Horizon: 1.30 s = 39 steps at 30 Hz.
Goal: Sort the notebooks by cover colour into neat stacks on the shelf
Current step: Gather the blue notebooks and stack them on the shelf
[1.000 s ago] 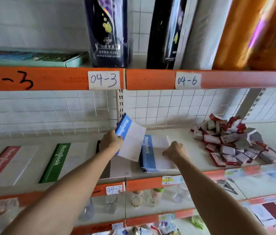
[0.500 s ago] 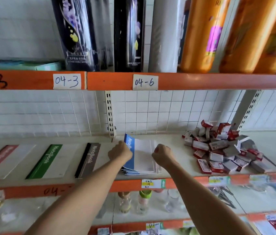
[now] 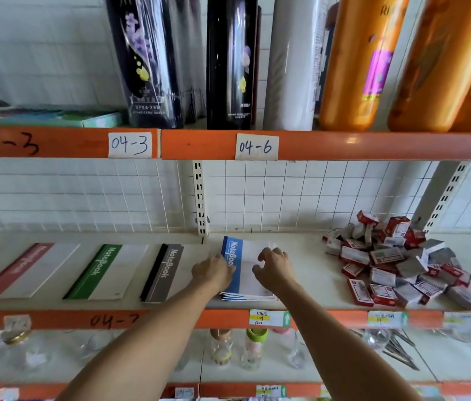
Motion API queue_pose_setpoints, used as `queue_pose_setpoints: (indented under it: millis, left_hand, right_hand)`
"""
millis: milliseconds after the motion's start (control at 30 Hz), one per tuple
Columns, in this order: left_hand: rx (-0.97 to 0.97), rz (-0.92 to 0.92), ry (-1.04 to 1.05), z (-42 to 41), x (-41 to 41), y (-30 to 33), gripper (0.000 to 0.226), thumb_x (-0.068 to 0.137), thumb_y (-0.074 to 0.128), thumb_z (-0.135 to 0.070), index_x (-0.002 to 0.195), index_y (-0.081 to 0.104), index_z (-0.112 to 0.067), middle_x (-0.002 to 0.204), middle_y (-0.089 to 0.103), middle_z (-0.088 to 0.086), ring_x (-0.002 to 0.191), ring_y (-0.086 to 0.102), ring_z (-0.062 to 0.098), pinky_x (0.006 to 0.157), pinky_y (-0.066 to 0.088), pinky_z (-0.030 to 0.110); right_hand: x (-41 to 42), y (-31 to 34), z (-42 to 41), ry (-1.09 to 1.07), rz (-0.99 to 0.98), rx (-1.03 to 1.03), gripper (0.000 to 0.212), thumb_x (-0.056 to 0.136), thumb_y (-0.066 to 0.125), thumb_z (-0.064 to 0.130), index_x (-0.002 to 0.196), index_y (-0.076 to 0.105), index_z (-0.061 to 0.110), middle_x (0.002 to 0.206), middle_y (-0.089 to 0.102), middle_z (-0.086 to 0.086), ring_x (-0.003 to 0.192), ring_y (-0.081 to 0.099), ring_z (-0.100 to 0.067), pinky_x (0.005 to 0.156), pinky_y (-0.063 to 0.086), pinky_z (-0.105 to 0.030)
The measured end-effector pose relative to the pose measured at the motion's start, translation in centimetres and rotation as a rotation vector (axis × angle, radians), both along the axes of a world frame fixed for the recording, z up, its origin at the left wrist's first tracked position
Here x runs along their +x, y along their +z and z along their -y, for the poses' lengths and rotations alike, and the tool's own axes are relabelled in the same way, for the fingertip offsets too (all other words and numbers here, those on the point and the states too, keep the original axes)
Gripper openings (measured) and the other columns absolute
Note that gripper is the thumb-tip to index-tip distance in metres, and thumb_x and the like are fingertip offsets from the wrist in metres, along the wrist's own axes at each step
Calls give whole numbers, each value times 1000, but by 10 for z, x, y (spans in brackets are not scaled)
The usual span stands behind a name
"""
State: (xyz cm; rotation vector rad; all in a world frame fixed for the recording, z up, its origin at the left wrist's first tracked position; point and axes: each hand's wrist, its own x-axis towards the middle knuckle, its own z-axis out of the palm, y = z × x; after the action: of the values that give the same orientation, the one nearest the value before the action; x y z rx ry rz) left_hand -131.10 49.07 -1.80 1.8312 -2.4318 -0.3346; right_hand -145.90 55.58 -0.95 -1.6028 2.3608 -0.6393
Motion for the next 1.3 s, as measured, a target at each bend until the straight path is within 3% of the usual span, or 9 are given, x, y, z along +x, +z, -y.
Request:
queue_pose_setpoints:
  millis: [233,400,533,733,833,967,1133,1300]
  left_hand:
    - [-93,-93,-155,19,53,11,36,98,52,-32,129,49,-13,133,53,10,118,53,30,93,45,36]
    - [-208,-56,-93,33,139,25,49,94,57,-40,138,45,-24,136,55,4,122,50,26,98,43,40]
    - [-181,-24,-4,39,223,24,51,93,53,-48,137,46,-23,137,55,5,122,53,29,97,46,40]
    - [-198,69,97,40,352,24,49,93,50,-52,129,50,-19,126,59,6,116,54,28,93,46,42]
    - [-194,38,142,38,415,22,53,92,51,-55,134,50,-22,130,60,5,121,54,28,96,46,40]
    - [-177,39,178,34,491,21,55,91,53,-53,138,49,-25,134,59,5,122,52,29,105,38,41]
    - [-136,50,232,30,575,24,56,97,46,-52,143,42,-20,141,52,4,130,44,27,105,39,42]
    - [-120,103,292,35,637,24,60,98,42,-55,146,37,-21,144,50,5,132,45,30,108,34,45]
  right_hand:
    - [45,12,28,147,0,37,57,90,63,35,140,48,14,141,49,-9,130,44,-28,103,39,-34]
    - [122,14,51,260,10,52,69,87,65,38,146,39,15,145,46,-9,132,44,-29,107,40,-37]
    - [195,12,66,345,-12,62,70,84,68,38,145,40,15,145,46,-9,128,48,-32,100,44,-37]
    - [312,15,81,425,-17,66,73,87,65,42,148,36,14,150,41,-9,135,41,-30,106,39,-36]
    - [373,15,84,458,-20,75,70,84,67,41,142,40,13,143,48,-10,129,46,-32,103,40,-36]
    - [449,14,85,494,27,71,75,85,68,42,148,36,16,150,41,-8,132,45,-31,106,41,-37]
    - [529,12,88,535,47,81,77,87,66,40,151,31,15,154,37,-8,138,37,-30,112,34,-38]
    - [589,12,99,570,24,89,74,86,67,39,148,35,16,150,40,-7,133,43,-31,108,39,-40]
